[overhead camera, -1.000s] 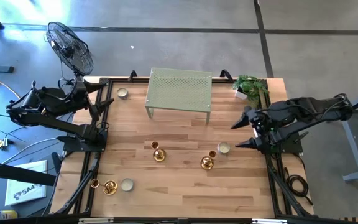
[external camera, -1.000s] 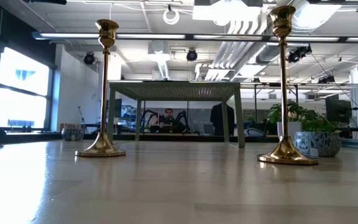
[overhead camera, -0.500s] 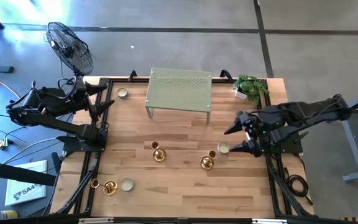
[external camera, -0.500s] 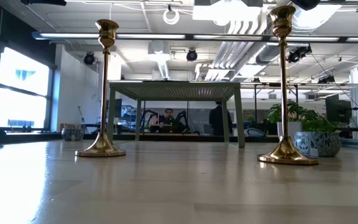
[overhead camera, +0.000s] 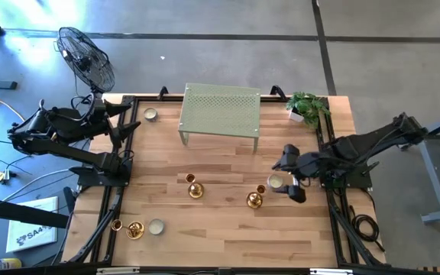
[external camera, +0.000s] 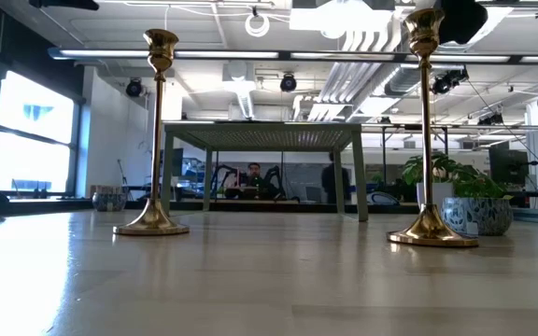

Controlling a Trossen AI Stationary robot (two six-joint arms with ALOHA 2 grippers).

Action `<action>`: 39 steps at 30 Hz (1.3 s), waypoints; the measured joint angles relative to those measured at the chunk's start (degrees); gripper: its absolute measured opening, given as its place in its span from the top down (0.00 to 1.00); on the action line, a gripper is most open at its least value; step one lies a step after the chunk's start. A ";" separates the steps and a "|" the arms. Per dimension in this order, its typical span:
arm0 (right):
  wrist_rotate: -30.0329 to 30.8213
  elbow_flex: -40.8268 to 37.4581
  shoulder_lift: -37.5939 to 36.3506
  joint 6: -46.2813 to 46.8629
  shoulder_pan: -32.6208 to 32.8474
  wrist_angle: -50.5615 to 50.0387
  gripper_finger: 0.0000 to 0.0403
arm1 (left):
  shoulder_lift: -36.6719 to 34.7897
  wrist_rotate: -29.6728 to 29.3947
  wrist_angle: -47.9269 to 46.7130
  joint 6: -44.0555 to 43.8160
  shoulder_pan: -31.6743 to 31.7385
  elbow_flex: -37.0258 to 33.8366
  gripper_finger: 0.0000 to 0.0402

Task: Stock candles and holders on shelf
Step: Put the right gold candle holder on the shelf

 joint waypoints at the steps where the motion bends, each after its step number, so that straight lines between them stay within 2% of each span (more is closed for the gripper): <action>1: 0.22 0.00 0.71 -0.25 0.52 -0.13 0.02 | 0.00 0.00 -0.47 -0.02 0.00 0.00 0.03; 8: 0.81 0.01 3.49 6.49 3.26 0.51 0.02 | 0.00 0.22 -3.19 -0.22 0.02 -0.04 0.03; 11: 3.83 0.04 4.51 8.25 4.41 2.46 0.02 | 0.00 0.26 -3.54 -0.23 0.01 -0.04 0.03; 15: 6.05 0.07 6.03 7.76 5.06 4.53 0.03 | 0.00 0.31 -4.25 -0.11 0.01 -0.04 0.03; 26: 7.42 0.07 10.53 8.01 5.05 5.27 0.02 | 0.00 0.46 -4.24 -0.02 0.00 -0.04 0.03; 39: 8.96 0.07 11.18 6.07 5.05 5.75 0.06 | 0.02 1.33 -4.00 -0.89 0.01 -0.04 0.03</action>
